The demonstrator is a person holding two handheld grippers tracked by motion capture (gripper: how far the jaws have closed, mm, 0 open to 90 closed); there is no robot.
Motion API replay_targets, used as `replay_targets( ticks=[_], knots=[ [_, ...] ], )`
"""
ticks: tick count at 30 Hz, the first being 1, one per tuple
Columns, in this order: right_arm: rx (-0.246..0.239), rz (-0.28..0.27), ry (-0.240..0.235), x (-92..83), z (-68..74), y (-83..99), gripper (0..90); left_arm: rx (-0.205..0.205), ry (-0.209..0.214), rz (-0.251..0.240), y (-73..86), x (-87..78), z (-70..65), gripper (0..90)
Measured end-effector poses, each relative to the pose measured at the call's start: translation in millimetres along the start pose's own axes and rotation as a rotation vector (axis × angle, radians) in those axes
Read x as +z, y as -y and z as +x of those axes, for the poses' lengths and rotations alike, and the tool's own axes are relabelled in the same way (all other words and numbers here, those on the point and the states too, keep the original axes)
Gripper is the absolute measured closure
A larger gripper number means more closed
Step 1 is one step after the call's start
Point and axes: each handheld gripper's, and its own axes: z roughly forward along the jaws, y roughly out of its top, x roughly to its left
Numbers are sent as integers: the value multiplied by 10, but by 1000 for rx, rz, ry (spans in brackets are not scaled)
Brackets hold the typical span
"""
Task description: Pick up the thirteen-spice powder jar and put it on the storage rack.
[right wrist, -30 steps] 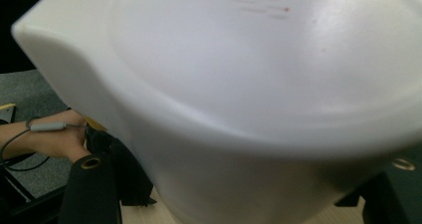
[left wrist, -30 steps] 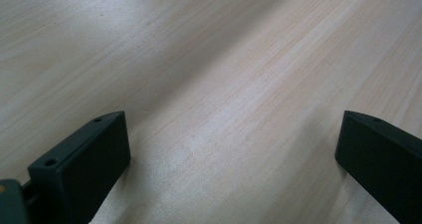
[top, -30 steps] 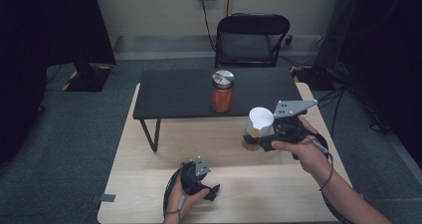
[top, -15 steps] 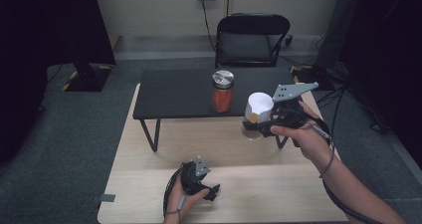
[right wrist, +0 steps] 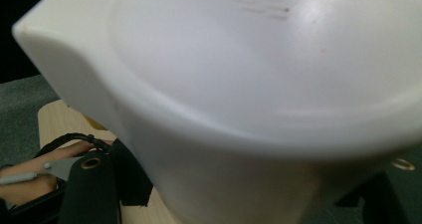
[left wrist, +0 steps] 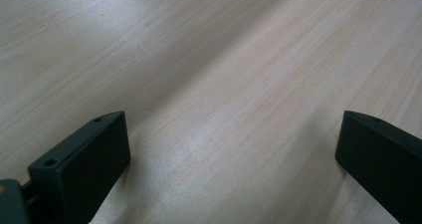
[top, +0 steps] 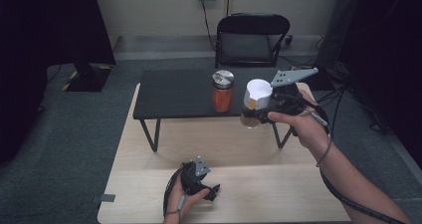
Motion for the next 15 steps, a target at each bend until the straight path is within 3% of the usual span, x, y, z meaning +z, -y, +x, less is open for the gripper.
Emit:
replay_targets(
  ticks=[15],
  knots=[
    [43, -1, 74, 105, -90, -171, 307, 0, 1, 0, -1, 0, 1, 1]
  ],
)
